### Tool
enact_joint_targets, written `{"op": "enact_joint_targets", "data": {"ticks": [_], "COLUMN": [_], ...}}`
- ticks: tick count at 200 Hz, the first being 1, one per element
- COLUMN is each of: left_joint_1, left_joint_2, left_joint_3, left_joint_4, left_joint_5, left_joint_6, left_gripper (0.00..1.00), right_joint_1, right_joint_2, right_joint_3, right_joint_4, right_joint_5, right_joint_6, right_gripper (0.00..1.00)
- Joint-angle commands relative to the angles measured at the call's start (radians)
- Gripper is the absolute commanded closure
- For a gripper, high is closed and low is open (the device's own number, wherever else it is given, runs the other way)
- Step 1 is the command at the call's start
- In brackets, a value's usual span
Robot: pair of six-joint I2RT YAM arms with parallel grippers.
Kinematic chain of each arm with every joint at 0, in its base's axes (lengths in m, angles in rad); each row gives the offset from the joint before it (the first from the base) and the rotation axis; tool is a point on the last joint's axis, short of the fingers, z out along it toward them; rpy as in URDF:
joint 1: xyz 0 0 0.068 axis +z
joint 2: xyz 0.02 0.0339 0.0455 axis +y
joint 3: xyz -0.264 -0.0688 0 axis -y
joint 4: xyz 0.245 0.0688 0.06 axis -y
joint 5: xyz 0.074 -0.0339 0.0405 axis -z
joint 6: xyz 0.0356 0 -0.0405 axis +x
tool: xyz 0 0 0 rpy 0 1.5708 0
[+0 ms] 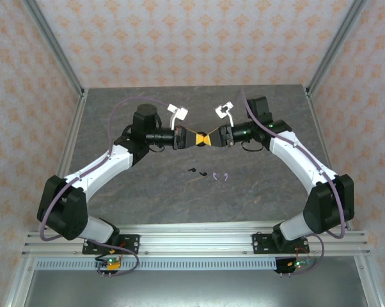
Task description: Insert the wireless bluetooth earbuds into the charging case
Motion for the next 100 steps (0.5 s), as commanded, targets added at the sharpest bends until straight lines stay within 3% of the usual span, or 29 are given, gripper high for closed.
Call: {"op": "enact_joint_targets", "data": {"ticks": [1, 43, 100], "left_joint_1": [-0.031, -0.032, -0.032], "left_joint_2": [-0.014, -0.013, -0.018], "left_joint_3": [0.047, 0.051, 0.037], "left_joint_4": [0.057, 0.006, -0.029], "left_joint_5": [0.012, -0.008, -0.016], "left_joint_6": [-0.008, 0.022, 0.049], "left_gripper": [0.83, 0.79, 0.67], "right_joint_1": [0.026, 0.012, -0.022], "right_joint_2": [0.017, -0.032, -0.064], "right_joint_3": [0.042, -0.012, -0.05], "right_joint_4": [-0.035, 0.122, 0.2], "right_joint_5": [-0.084, 0.028, 0.084], "right_joint_6": [-0.06, 0.09, 0.178], "right_gripper": [0.66, 0.78, 0.78]}}
